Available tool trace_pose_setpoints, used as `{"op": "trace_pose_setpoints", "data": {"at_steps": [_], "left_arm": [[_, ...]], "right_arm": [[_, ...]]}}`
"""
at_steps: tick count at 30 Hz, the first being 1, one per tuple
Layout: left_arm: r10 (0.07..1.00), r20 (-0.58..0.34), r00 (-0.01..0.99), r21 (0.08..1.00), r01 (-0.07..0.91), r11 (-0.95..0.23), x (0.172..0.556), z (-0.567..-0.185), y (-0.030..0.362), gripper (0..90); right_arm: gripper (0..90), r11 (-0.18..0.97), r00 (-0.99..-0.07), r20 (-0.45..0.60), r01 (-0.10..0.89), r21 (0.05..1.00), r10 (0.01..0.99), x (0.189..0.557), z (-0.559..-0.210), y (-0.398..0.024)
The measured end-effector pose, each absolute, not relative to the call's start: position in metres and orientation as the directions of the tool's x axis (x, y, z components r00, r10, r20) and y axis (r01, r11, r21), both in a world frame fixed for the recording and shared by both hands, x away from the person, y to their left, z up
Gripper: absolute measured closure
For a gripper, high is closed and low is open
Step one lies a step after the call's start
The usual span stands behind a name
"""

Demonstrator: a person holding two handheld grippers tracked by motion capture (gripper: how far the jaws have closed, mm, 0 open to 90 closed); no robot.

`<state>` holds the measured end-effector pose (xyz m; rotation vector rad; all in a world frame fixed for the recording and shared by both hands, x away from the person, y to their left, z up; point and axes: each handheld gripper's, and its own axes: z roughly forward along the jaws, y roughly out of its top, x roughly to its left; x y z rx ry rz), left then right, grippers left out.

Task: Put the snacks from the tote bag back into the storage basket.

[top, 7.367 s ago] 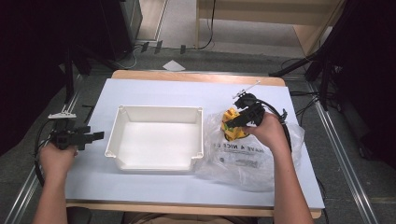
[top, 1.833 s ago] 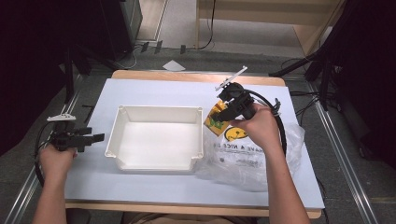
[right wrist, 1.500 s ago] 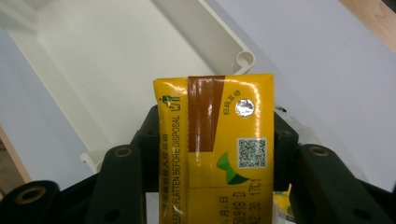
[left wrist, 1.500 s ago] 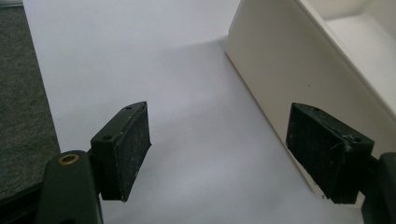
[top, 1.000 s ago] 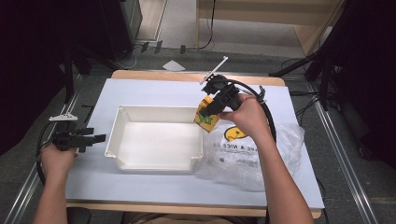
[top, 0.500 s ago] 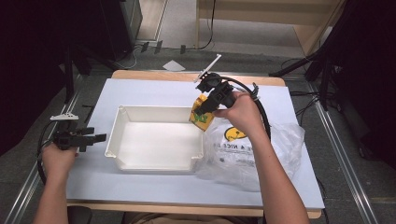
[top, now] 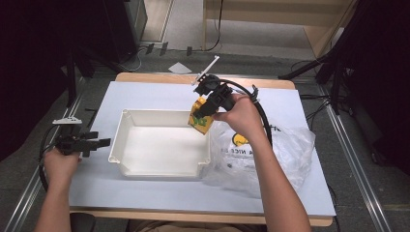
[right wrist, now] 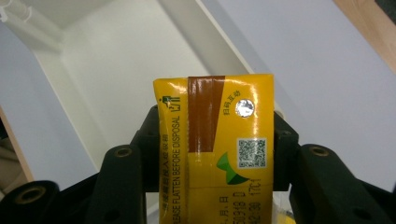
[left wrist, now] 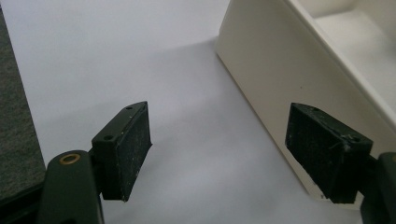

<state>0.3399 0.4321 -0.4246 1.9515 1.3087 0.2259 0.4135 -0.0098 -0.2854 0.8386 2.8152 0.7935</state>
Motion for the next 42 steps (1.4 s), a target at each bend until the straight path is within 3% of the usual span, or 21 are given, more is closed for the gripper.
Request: {"op": "trace_pose_setpoints", "data": {"at_steps": [6, 42], "left_arm": [[0.840, -0.289, 0.459, 0.664, 0.729, -0.170, 0.342, -0.425, 0.433, 25.0], [0.837, -0.285, 0.467, 0.668, 0.723, -0.176, 0.343, -0.424, 0.434, 25.5]], "right_arm": [[54.2, 0.699, -0.846, 0.071, 0.482, 0.528, 0.529, 0.417, -0.286, -0.001], [54.0, 0.761, -0.847, 0.085, 0.512, 0.397, 0.525, 0.440, -0.348, 0.030]]}}
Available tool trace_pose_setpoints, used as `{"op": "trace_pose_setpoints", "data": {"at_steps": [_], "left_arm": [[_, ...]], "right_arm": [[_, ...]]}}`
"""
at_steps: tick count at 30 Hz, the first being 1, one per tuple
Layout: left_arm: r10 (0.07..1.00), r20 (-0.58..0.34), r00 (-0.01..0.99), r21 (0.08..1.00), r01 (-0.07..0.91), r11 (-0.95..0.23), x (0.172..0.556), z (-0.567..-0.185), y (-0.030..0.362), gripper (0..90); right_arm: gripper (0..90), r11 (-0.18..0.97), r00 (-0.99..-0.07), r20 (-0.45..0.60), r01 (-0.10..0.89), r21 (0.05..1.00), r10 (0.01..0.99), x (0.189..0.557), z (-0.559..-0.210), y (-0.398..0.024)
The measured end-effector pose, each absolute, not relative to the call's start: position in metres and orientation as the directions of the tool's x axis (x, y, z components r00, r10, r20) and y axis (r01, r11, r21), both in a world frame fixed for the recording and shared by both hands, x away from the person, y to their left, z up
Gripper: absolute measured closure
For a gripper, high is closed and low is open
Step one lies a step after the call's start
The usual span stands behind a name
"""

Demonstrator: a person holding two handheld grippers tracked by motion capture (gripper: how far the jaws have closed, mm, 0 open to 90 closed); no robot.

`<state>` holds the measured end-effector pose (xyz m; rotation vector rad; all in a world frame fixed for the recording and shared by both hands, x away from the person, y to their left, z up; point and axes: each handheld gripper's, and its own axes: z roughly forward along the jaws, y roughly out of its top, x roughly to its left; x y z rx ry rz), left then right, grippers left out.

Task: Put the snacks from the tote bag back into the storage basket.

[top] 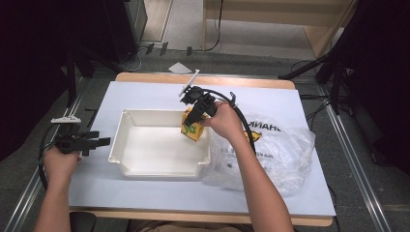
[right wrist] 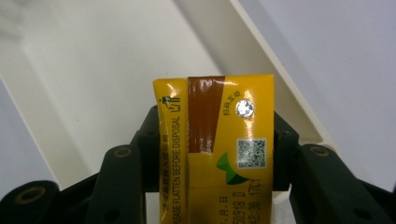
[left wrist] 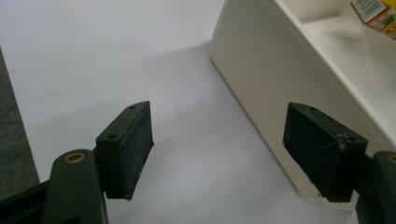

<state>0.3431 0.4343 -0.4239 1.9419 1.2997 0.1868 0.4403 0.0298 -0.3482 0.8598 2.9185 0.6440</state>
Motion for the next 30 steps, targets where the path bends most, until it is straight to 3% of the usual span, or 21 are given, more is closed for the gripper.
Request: {"op": "trace_pose_setpoints", "data": {"at_steps": [30], "left_arm": [[0.831, -0.288, 0.476, 0.681, 0.712, -0.171, 0.343, -0.422, 0.434, 25.2]], "right_arm": [[54.0, 0.776, -0.840, 0.060, 0.523, 0.352, 0.539, 0.452, -0.366, 0.036]]}}
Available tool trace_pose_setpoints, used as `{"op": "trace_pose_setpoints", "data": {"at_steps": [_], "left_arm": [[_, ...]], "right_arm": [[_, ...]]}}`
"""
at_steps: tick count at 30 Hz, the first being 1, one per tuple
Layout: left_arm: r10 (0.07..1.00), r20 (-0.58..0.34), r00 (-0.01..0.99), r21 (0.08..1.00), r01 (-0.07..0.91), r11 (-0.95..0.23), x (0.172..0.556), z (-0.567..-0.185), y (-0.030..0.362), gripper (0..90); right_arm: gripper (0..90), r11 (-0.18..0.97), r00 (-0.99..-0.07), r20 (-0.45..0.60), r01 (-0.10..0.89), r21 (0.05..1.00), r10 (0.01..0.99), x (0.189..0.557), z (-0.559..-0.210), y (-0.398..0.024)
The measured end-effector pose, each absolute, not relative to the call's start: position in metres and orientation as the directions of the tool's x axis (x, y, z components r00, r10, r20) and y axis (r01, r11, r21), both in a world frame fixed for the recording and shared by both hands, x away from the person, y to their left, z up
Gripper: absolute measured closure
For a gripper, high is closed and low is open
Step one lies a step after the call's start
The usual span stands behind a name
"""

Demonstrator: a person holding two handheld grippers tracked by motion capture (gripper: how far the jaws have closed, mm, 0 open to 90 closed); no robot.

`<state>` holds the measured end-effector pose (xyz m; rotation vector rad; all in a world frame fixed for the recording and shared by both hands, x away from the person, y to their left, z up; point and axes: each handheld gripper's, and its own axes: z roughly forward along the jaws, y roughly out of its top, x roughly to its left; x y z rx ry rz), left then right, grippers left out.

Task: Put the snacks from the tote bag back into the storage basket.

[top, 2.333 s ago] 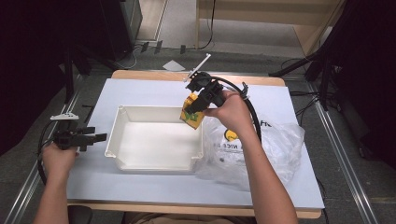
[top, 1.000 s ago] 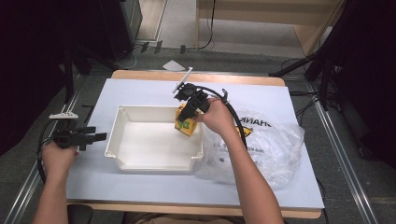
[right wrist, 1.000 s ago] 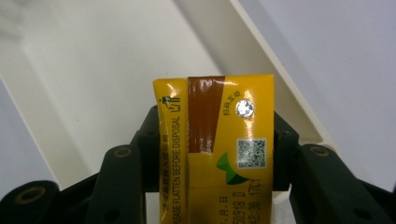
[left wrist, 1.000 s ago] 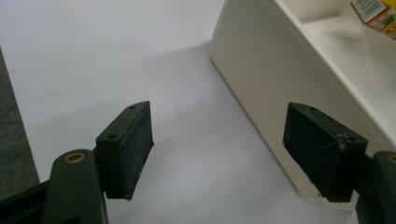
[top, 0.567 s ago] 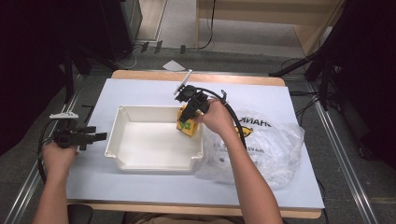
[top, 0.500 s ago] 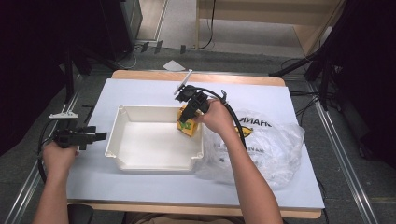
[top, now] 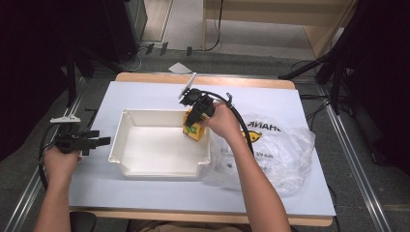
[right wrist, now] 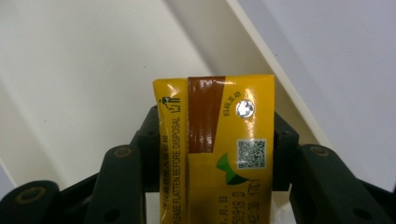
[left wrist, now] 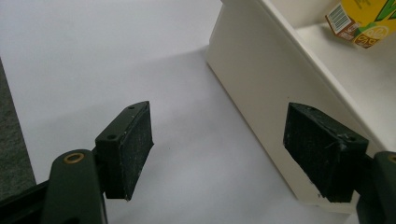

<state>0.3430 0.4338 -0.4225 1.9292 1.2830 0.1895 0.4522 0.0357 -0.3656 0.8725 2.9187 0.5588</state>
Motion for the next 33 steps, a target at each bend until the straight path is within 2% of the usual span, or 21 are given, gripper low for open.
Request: {"op": "trace_pose_setpoints", "data": {"at_steps": [13, 33], "left_arm": [[0.825, -0.285, 0.487, 0.689, 0.703, -0.177, 0.343, -0.422, 0.432, 25.0], [0.824, -0.287, 0.489, 0.680, 0.709, -0.184, 0.343, -0.422, 0.432, 24.9]], "right_arm": [[54.0, 0.786, -0.841, 0.038, 0.520, 0.334, 0.540, 0.453, -0.373, 0.041], [52.6, 0.772, -0.838, 0.064, 0.527, 0.355, 0.542, 0.455, -0.376, 0.041]]}}
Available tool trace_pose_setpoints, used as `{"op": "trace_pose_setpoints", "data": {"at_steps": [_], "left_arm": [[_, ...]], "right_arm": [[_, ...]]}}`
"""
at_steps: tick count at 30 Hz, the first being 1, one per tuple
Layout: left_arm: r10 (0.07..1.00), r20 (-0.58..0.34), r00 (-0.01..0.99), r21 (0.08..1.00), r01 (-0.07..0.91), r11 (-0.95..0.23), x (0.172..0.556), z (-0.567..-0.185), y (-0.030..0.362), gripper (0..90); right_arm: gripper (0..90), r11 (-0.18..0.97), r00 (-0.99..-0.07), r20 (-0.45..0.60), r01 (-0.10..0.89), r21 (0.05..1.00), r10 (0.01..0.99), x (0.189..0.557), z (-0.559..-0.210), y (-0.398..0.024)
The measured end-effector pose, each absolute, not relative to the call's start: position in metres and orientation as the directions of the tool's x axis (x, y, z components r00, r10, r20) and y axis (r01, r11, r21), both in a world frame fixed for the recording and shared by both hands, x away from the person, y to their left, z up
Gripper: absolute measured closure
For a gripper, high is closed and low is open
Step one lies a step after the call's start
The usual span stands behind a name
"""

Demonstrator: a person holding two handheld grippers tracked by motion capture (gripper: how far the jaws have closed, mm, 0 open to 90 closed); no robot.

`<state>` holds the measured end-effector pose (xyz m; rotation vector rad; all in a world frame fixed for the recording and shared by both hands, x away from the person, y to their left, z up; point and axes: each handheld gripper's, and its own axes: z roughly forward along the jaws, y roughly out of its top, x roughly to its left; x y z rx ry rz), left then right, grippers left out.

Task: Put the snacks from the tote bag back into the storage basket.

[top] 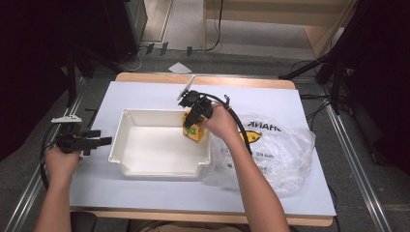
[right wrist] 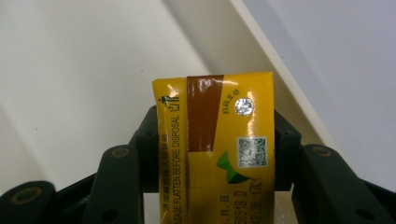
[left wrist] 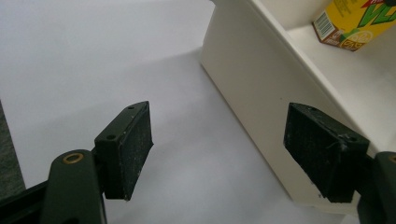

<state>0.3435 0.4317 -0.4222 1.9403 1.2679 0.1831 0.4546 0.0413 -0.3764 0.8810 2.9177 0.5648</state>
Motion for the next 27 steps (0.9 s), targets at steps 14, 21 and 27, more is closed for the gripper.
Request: {"op": "trace_pose_setpoints", "data": {"at_steps": [14, 21, 27], "left_arm": [[0.823, -0.288, 0.489, 0.683, 0.707, -0.182, 0.344, -0.422, 0.432, 24.8], [0.825, -0.287, 0.486, 0.682, 0.709, -0.180, 0.344, -0.423, 0.431, 24.8], [0.825, -0.284, 0.490, 0.677, 0.711, -0.189, 0.345, -0.423, 0.430, 24.8]], "right_arm": [[48.9, 0.763, -0.839, 0.093, 0.529, 0.372, 0.536, 0.455, -0.374, 0.036], [48.3, 0.744, -0.830, 0.098, 0.539, 0.395, 0.549, 0.451, -0.363, 0.027], [48.6, 0.729, -0.826, 0.104, 0.542, 0.418, 0.554, 0.445, -0.351, 0.020]]}}
